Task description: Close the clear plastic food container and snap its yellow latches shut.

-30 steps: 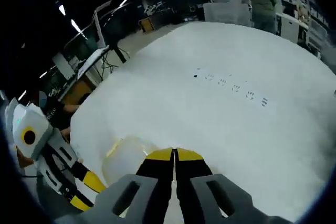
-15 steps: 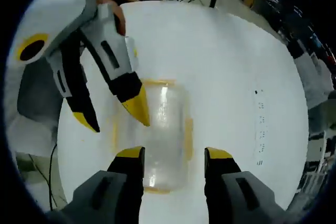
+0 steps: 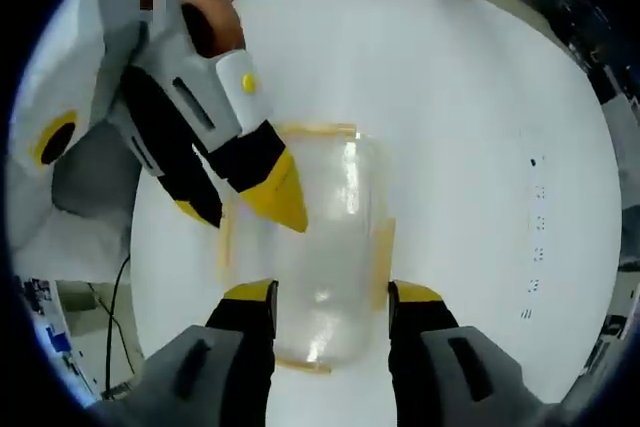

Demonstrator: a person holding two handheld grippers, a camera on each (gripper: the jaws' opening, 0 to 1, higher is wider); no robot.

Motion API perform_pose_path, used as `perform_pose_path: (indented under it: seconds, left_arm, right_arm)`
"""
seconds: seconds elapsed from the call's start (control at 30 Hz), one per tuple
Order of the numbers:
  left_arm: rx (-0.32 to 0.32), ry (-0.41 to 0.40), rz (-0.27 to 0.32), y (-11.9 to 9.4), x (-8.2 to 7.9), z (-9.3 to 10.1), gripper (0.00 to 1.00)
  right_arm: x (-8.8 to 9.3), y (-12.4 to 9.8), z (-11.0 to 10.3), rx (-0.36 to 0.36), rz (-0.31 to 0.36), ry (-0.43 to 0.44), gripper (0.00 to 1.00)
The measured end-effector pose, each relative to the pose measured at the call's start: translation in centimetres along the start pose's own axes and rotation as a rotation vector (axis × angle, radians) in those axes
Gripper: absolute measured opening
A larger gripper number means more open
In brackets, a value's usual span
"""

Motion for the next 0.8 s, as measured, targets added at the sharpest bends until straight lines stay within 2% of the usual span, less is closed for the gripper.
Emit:
perform_pose_path:
  seconds: [0.07,0.13,0.27,0.47,0.7,0.73,0.77,0.8]
  left_arm:
    - [0.020,-0.011,0.015,0.0,-0.1,0.2,0.34]
    - [0.029,-0.015,0.020,-0.1,-0.1,0.0,0.33]
    - [0.031,-0.015,0.008,0.0,-0.1,0.1,0.33]
    - [0.031,-0.021,0.015,-0.1,0.1,-0.1,0.32]
    - [0.024,-0.018,0.017,-0.1,0.2,-0.1,0.30]
    - [-0.049,-0.014,-0.021,-0.3,0.5,-0.7,0.28]
    - [-0.006,0.025,0.016,-0.1,-0.5,-0.2,0.28]
    - [-0.011,0.020,0.001,-0.3,-0.4,0.0,0.29]
  right_arm:
    - [-0.2,0.0,-0.6,0.002,-0.011,-0.018,0.42]
    - [-0.6,0.1,-0.5,0.011,-0.056,-0.024,0.42]
    - [-1.2,0.1,-1.3,-0.003,-0.113,-0.059,0.42]
    - [-1.3,0.5,-0.3,-0.033,-0.129,-0.041,0.41]
    - [-1.0,0.6,-0.5,-0.071,-0.147,-0.024,0.40]
    - [-1.0,0.7,-0.4,-0.072,-0.147,-0.024,0.40]
    - [-1.1,0.6,-0.3,-0.074,-0.150,-0.019,0.40]
    - [-1.1,0.7,-0.2,-0.074,-0.153,-0.022,0.40]
Point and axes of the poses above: the point that each gripper's makers call its tool centre point, and the gripper's own axes: y roughly forward along the fingers, z roughly to its right, x roughly out of its underside, the point moved 5 cm from there along -y, roughly backward along the fingers, and after that the axes turned 13 degrees about x, right-handed, at the moved point
